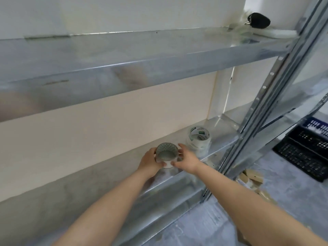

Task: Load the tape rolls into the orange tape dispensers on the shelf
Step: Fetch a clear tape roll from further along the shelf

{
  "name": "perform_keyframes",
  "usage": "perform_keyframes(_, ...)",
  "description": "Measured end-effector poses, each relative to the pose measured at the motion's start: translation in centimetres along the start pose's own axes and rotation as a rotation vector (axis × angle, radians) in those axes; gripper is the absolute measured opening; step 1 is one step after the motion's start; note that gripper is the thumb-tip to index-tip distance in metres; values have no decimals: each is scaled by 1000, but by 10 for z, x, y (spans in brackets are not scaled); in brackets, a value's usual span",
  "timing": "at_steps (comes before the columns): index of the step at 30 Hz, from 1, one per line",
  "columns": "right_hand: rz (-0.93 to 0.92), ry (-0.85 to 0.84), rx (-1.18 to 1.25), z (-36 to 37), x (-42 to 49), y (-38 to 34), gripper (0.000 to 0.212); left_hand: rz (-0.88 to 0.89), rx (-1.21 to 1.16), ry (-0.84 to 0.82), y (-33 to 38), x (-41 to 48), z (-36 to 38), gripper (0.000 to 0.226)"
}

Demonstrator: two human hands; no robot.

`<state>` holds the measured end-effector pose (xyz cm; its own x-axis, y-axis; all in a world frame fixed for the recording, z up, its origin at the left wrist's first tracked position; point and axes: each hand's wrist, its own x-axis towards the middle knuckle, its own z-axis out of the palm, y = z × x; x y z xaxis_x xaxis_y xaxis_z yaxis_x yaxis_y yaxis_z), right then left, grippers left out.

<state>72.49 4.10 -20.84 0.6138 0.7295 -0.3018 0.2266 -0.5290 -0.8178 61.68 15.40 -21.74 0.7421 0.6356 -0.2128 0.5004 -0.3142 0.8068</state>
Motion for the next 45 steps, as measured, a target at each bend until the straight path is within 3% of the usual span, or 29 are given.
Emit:
perform_keyframes(3,-57,-7,-13,-29,10,5,82,-58,118,83,10,3,10,82)
perform_keyframes(6,-187,167,-68,-71,19,9,61,-50,304,183,30,8,22,108)
perform_keyframes(9,-228,319,-55,-115,29,15,45,71,341,179,62,12,41,94)
perform_keyframes(11,-196,333,-96,-136,38,24,41,124,396,112,80,18,57,80)
perform_keyframes(16,-98,117,-237,-149,53,49,54,210,653,-24,104,40,88,62)
perform_keyframes(20,-87,27,-282,-143,53,54,56,157,795,-28,116,56,98,54)
perform_keyframes(31,-84,5,-258,-150,55,60,49,34,749,-37,127,72,111,39)
perform_keyframes(36,-169,50,-132,-162,55,45,51,120,636,39,140,69,92,34)
perform_keyframes(41,-199,-65,13,-154,60,17,80,112,537,206,139,52,65,32)
perform_keyframes(45,-201,-169,51,-125,62,-4,87,16,446,331,122,26,38,35)
